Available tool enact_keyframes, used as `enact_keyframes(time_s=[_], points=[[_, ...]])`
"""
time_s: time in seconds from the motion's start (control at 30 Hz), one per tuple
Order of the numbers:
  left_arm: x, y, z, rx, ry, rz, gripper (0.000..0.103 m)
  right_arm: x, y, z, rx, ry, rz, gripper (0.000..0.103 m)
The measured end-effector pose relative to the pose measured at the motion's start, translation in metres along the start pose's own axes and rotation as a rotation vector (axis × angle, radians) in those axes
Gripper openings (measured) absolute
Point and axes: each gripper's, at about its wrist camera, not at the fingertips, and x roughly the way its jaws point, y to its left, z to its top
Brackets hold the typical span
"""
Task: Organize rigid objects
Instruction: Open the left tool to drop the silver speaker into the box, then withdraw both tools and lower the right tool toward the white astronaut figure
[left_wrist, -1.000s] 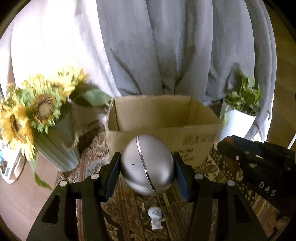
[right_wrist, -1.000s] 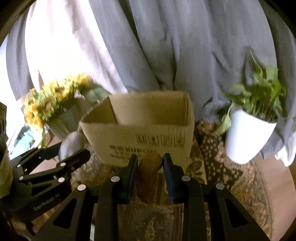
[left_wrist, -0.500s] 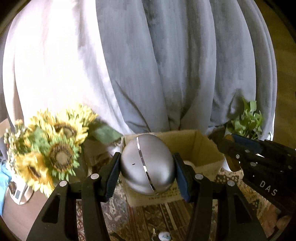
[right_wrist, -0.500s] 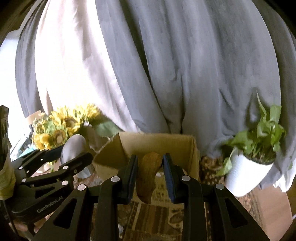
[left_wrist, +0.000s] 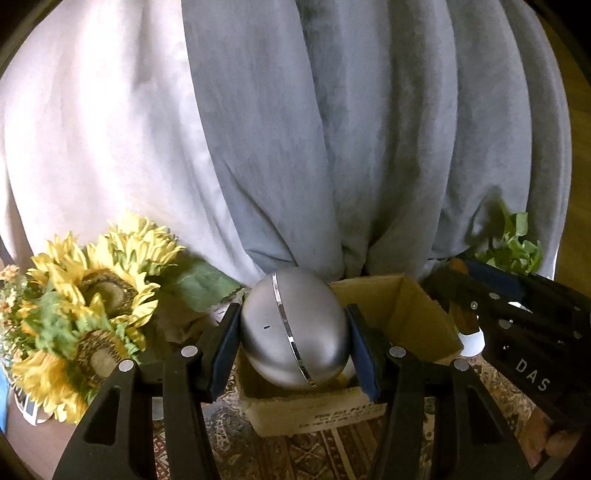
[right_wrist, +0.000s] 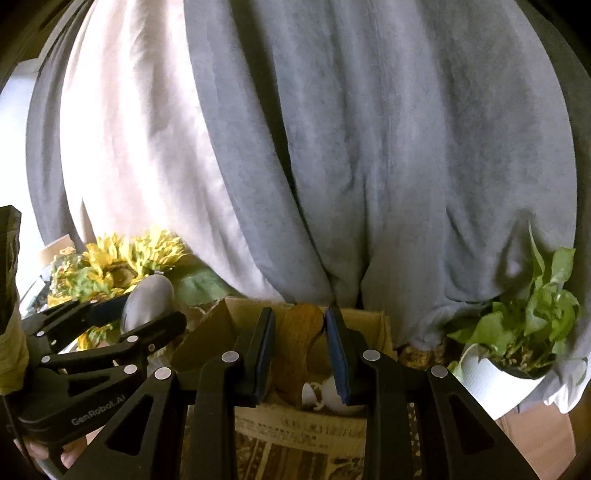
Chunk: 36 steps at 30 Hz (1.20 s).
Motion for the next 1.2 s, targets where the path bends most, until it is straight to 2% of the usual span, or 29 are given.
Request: enact_keyframes(time_s=[0.23,0.57,0.63,0.67,0.73,0.87,0.93,1.13,1.2], points=[[0.034,-0.001,0.008,0.002,0.108,-0.008,0.054,0.033,-0.006,0.003,-0.006,0.06,-0.02,0.029],[0.084,-0.003,0.002,-0.014,0.299,-0.05,0.056,0.075,-0.026,-0.01,0.057,0.196,-0.004,0.03],[0.086,-0.003,0.0,-0.024,0.3,-0.037,0.067,0.081,-0.028,-0.013,0.062,0.217,-0.004,0.033],[0.085,-0.002,-0.001,-0.027,0.293,-0.026,0.069,0.084,-0.029,-0.014,0.063,0.234,-0.003,0.036],[0.081,-0.002,-0.001,-0.024,0.274,-0.008,0.07,0.086,-0.03,-0.016,0.064,0.244,-0.024,0.061],[0.069,-0.002,-0.001,-0.013,0.233,0.038,0.074,0.079,-0.03,-0.016,0.048,0.217,-0.068,0.064],[0.058,0.001,-0.002,-0.021,0.207,0.062,0.081,0.073,-0.029,-0.014,0.041,0.205,-0.086,0.07],[0.022,0.005,-0.01,-0.019,0.138,0.108,0.086,0.046,-0.019,-0.01,0.01,0.143,-0.113,0.081],[0.012,0.007,-0.013,-0.022,0.123,0.128,0.087,0.036,-0.014,-0.011,0.002,0.13,-0.112,0.081]])
